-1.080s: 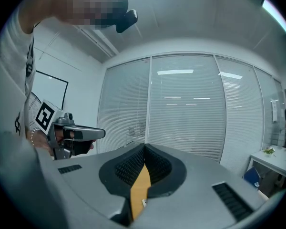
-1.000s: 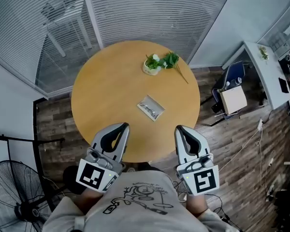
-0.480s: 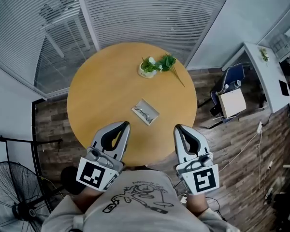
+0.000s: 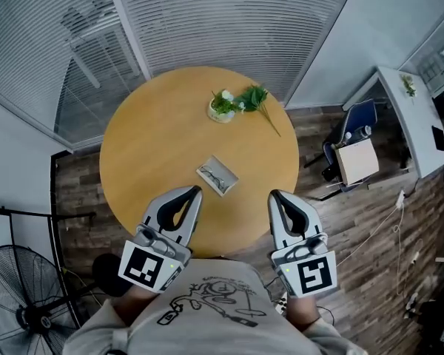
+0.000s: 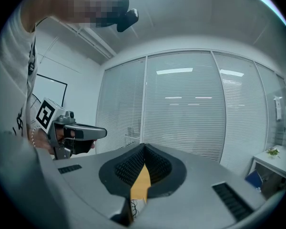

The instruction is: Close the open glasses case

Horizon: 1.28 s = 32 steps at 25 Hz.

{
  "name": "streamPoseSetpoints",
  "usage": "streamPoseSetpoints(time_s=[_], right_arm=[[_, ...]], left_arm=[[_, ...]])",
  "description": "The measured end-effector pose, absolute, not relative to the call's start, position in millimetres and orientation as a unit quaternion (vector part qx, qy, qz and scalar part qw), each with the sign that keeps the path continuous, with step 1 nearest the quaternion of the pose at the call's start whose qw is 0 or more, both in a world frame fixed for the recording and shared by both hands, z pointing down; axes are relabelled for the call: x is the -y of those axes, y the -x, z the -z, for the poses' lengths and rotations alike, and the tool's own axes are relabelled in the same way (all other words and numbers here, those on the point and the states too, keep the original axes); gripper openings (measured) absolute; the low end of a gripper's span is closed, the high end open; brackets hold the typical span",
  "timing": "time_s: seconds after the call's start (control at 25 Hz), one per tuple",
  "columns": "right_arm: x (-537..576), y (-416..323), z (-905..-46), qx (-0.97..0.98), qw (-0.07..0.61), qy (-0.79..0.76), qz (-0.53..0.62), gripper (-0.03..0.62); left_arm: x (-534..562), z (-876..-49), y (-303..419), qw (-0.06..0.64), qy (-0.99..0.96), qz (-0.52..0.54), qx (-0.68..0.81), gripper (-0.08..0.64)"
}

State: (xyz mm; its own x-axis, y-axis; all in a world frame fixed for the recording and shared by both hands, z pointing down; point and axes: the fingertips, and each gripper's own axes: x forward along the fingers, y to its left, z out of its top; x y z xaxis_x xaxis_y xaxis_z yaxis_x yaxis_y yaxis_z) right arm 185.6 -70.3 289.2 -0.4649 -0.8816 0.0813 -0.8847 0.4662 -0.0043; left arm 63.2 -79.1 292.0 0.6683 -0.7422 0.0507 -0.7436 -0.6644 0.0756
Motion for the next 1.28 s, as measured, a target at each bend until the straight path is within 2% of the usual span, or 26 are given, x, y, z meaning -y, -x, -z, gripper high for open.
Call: streamPoseSetpoints(time_s=[0.48,1.28], right_arm=[[83,-193,-304,0.861,0.031,-0.506,-0.038,0.009],[96,-133,-307,0.852,0.045,-0.521,-0.036,0.009]], left_arm=[[85,-307,-69,0.054,-0.905,-0.020,0.421,0.018],[102,-317,-20,0.055,-0.918,-0.012,0.394,0.018]])
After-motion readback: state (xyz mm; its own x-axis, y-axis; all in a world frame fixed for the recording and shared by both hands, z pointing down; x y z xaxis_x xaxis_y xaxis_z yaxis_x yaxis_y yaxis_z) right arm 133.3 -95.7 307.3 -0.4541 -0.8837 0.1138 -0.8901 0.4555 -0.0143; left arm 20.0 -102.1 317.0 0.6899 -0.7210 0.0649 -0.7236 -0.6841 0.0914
